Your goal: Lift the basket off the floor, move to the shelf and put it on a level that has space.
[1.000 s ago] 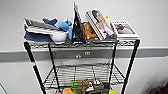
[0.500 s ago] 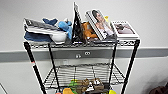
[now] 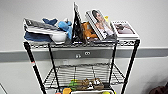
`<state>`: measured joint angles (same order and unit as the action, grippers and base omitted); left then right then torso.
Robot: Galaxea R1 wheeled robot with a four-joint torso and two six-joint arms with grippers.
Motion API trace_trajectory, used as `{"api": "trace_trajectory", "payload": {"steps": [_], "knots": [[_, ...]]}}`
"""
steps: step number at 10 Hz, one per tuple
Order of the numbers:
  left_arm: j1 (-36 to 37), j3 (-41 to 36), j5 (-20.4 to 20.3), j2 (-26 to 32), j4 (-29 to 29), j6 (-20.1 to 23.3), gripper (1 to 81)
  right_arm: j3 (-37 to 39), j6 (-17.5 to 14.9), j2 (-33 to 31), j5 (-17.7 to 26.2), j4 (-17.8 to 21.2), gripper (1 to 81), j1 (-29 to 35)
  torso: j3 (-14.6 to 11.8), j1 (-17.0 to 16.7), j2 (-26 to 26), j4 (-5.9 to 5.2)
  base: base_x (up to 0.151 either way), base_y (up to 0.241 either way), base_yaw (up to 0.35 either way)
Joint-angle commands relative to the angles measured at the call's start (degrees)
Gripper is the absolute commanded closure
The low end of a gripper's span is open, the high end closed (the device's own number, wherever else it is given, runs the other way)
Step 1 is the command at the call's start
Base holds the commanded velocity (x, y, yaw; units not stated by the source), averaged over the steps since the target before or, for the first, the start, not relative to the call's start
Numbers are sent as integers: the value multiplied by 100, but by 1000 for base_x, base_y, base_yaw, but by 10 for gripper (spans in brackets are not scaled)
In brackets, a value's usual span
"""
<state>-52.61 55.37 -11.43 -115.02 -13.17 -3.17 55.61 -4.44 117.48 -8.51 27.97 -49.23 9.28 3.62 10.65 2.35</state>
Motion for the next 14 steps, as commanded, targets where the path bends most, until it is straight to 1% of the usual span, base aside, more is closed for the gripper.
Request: {"api": "trace_trajectory", "payload": {"steps": [1,3,4,5,7,8,9,12,14], "knots": [[1151,-1037,80,312,104,27,811,-808,39,-257,324,359,811,1119,0,0,0,0,0,0,0],[1538,-1273,114,513,-176,27,811,-938,48,-380,473,604,811,1436,0,0,-2,0,0,0,0],[1758,-1318,247,558,-318,27,811,-992,48,-416,473,640,811,1550,0,0,-2,0,0,0,0],[1977,-1344,370,593,-546,27,811,-1062,48,-433,482,806,811,1708,0,0,-2,0,0,0,0],[2233,-1423,379,602,-757,27,811,-1194,48,-520,499,1017,811,2007,0,2,-2,0,0,0,0],[2312,-1467,388,628,-810,27,811,-1247,48,-574,604,1123,811,2122,0,2,-2,0,0,0,0],[2382,-1546,432,664,-837,27,811,-1326,48,-635,614,1132,811,2219,0,2,-2,0,0,0,0],[2856,-1784,432,900,-1135,27,811,-1467,48,-767,666,1404,811,2605,0,4,-2,0,0,0,0],[3305,-1810,642,1024,-1460,27,811,-1440,48,-802,833,1633,811,2983,0,2,-2,0,0,0,0]]}}
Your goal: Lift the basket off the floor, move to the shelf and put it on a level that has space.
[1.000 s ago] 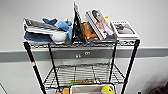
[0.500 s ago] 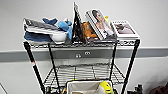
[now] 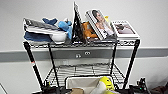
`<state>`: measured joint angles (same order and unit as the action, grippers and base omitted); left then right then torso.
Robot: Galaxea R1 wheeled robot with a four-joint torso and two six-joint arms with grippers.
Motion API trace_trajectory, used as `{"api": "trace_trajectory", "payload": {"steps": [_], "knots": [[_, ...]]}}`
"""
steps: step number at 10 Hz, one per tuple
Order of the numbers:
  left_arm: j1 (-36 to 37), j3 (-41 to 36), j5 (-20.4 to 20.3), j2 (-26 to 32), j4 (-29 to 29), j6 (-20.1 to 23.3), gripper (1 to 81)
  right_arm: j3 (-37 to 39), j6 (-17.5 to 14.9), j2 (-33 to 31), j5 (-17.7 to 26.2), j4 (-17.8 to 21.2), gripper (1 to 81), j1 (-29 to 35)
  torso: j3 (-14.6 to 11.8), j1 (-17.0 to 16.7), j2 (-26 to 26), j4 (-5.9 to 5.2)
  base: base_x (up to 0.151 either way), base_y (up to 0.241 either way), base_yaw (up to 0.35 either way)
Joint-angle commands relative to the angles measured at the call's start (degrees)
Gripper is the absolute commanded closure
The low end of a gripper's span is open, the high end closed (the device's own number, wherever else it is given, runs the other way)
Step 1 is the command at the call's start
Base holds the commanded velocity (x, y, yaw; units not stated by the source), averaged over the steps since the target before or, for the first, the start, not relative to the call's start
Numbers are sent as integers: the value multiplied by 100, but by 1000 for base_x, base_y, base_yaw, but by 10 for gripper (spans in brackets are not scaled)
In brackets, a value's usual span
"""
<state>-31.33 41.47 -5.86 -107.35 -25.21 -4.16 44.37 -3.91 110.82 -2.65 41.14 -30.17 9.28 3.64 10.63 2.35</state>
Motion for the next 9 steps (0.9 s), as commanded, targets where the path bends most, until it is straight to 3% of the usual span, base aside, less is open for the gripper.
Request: {"api": "trace_trajectory", "payload": {"steps": [1,5,9], "knots": [[1361,-385,103,257,-388,126,811,-282,-4,-146,273,438,811,1279,0,0,0,0,0,0,0],[2020,176,454,100,-994,126,811,219,-4,-58,633,938,811,1948,0,2,0,0,0,0,0],[2450,1381,665,-586,-1223,126,811,1353,-4,654,818,966,811,2150,0,2,0,0,0,0,0]]}}
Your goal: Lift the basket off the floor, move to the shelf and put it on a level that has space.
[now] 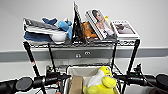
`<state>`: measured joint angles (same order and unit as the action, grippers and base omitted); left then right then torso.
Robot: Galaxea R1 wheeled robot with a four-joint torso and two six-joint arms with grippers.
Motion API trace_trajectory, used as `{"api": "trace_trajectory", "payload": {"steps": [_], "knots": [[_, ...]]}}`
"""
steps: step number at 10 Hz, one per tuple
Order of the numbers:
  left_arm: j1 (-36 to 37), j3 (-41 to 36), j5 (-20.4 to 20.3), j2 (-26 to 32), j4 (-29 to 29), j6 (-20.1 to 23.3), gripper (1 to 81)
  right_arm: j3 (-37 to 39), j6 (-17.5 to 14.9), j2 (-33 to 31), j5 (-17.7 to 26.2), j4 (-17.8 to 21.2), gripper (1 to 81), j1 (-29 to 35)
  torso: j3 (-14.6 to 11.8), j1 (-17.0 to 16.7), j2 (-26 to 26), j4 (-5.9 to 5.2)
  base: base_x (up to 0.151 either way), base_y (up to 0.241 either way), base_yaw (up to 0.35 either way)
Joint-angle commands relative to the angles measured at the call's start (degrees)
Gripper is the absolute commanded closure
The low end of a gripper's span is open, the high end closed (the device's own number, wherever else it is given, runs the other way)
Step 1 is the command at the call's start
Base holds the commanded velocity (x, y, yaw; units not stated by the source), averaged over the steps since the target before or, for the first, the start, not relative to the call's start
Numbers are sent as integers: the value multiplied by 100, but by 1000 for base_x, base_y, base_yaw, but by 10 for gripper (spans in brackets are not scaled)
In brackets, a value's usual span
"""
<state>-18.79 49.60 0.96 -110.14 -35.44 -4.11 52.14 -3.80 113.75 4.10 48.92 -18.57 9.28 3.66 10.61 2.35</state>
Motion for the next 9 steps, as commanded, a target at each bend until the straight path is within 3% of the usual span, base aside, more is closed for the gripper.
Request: {"api": "trace_trajectory", "payload": {"steps": [1,4,6,9], "knots": [[1346,857,52,-448,-235,112,811,892,-24,563,144,188,811,1060,0,0,0,0,0,0,0],[1777,1946,571,-1001,-385,112,811,2033,2,1248,565,232,811,1429,4,2,-2,0,0,0,0],[1908,2650,835,-1370,-481,121,811,2676,196,1609,855,214,811,1675,6,5,-5,0,0,0,0],[2242,3432,1142,-1810,-648,112,811,3397,205,1978,952,223,811,1807,9,7,-7,0,0,0,0]]}}
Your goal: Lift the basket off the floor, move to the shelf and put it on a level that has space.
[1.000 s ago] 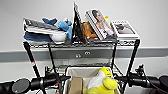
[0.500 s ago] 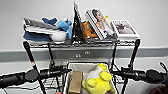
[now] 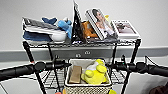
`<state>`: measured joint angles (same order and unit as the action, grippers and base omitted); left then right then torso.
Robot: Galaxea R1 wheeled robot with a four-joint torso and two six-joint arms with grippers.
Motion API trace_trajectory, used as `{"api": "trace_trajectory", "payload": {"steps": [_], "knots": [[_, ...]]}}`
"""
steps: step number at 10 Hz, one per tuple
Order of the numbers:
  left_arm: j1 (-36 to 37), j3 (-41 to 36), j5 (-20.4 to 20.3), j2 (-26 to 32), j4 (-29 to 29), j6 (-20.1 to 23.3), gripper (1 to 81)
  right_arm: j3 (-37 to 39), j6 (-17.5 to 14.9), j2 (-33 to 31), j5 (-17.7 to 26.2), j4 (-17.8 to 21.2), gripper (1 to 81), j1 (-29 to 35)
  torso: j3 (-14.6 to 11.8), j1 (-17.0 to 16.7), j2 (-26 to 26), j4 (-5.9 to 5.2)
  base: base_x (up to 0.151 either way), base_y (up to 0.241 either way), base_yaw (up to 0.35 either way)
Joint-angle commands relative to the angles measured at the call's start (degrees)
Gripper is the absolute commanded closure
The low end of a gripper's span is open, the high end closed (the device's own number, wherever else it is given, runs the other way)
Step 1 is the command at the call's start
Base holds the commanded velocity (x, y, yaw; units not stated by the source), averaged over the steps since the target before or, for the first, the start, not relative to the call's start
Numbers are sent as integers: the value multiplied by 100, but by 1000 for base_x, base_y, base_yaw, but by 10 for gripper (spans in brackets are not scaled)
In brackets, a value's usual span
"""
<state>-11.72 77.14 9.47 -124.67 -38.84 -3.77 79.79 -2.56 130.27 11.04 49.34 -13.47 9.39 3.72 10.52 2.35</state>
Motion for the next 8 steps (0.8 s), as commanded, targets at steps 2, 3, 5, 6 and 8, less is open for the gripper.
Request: {"api": "trace_trajectory", "payload": {"steps": [2,3,5,6,8], "knots": [[1782,1188,538,-638,-388,78,811,1063,115,581,478,182,811,1543,0,2,0,0,0,0,0],[1800,1381,556,-804,-335,78,811,1239,124,713,548,104,811,1562,2,5,-2,0,0,0,0],[1773,1944,616,-1200,-64,95,811,1696,107,942,565,-73,811,1518,5,6,-4,0,0,0,0],[1738,2164,644,-1376,130,95,811,1845,107,1003,565,-196,811,1482,5,9,-4,0,0,0,0],[1580,2735,635,-1727,385,95,811,2118,98,1153,565,-380,811,1368,6,11,-6,0,0,0,0]]}}
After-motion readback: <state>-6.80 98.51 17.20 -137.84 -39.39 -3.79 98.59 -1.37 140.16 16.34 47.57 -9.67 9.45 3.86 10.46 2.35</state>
